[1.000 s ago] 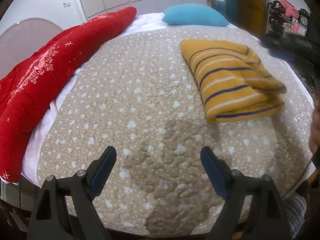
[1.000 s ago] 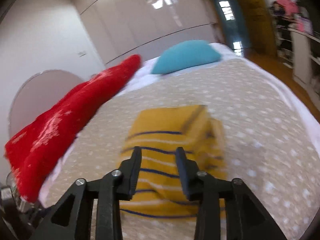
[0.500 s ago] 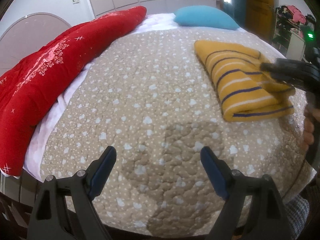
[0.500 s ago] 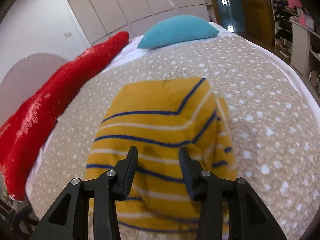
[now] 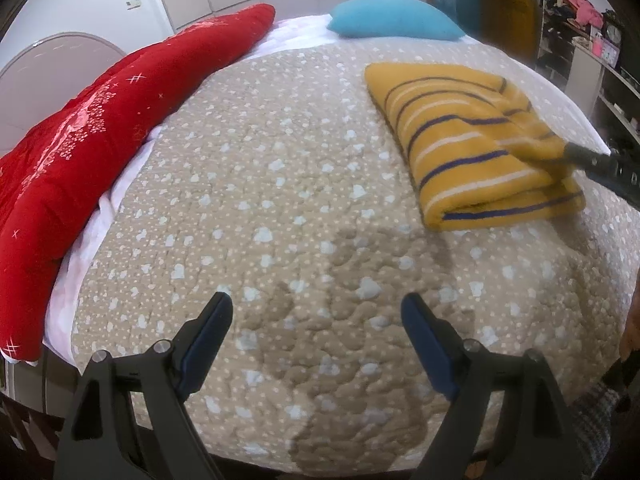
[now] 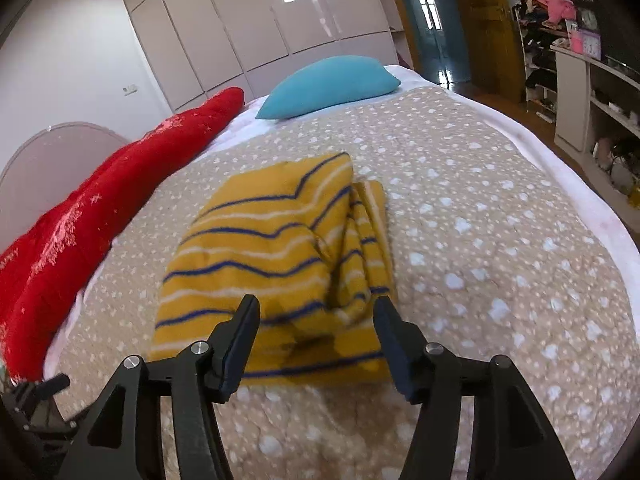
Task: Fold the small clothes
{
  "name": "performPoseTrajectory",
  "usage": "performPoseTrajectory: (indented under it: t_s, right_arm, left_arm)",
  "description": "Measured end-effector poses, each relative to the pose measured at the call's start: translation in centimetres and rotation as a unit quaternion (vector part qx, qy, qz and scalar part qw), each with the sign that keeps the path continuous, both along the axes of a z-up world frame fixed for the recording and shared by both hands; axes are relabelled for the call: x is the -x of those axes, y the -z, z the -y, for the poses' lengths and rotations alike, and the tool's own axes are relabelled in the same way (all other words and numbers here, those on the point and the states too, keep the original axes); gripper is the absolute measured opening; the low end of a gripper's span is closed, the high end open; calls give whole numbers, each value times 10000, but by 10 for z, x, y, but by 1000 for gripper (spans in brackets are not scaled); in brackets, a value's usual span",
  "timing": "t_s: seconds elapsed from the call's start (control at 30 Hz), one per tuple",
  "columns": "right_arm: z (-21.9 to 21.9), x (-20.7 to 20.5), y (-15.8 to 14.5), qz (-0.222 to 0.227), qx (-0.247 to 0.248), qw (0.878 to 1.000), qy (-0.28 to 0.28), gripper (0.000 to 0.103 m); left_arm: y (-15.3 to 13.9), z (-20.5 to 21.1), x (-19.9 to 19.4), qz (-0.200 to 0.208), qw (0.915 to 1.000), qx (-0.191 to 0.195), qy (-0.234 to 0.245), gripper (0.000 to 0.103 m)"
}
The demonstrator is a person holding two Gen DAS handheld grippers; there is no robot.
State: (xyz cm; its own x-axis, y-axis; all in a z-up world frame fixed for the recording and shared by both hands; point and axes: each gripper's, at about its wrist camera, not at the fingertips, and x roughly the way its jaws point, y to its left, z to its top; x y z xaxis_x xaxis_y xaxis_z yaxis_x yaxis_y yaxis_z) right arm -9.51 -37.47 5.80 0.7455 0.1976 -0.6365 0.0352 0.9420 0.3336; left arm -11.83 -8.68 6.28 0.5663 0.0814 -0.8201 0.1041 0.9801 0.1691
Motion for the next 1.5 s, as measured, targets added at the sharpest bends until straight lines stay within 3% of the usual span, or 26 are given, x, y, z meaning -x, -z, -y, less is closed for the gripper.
performPoseTrajectory:
  t_s: [0.37,0.47,0.6,0.77,0.9,1.03,1.1,1.17,1.2,1.27,1.33,1.43,1.5]
  right_arm:
    - [14,12,12,-75,-132,9999,73,66]
    - [21,11,3,42,-270,9996,41,69]
    - [36,-10,-11,148,-451,9989,-44,81]
    - [58,-67,-8,-140,-941,9951,-271,84]
    - [68,-109,10,-474,-1319,9896,-324,84]
    - [63,-148,35,-879,-1300,9866,-444,84]
    - [57,-164,51,-1065,-1422,9828,-505,85]
    - [55,-171,56,-1000,-1808,9766,-589,68]
    - [53,-174,57,-1029,-2139,9692,-663,47]
    - [47,-176,52,-944,-2518,9608,-669,42]
    - [42,-176,38,-704,-2721,9564,-796,39]
    - [39,-177,21,-296,-3036,9474,-964,39]
    - [35,-181,21,-317,-2829,9546,-880,42]
  left_arm:
    - [0,17,-1,-72,9997,-64,207,85]
    - [-4,16,-20,-228,9987,325,331,85]
    - [-6,15,-63,-447,9915,1093,540,90]
    - [6,19,-128,-726,9712,2176,643,90]
    - [29,25,-171,-1237,9399,3098,735,91]
    - [55,44,-191,-1686,9181,3472,899,97]
    - [54,54,-190,-1591,9223,3380,994,93]
    - [48,59,-186,-1550,9231,3336,1119,69]
    - [42,59,-186,-1498,9266,3263,1118,58]
    - [28,52,-187,-1414,9245,3355,1129,42]
    - [8,43,-188,-1238,9237,3446,1128,41]
    - [-12,33,-189,-949,9350,3244,1074,44]
    - [-5,30,-189,-905,9480,2938,829,61]
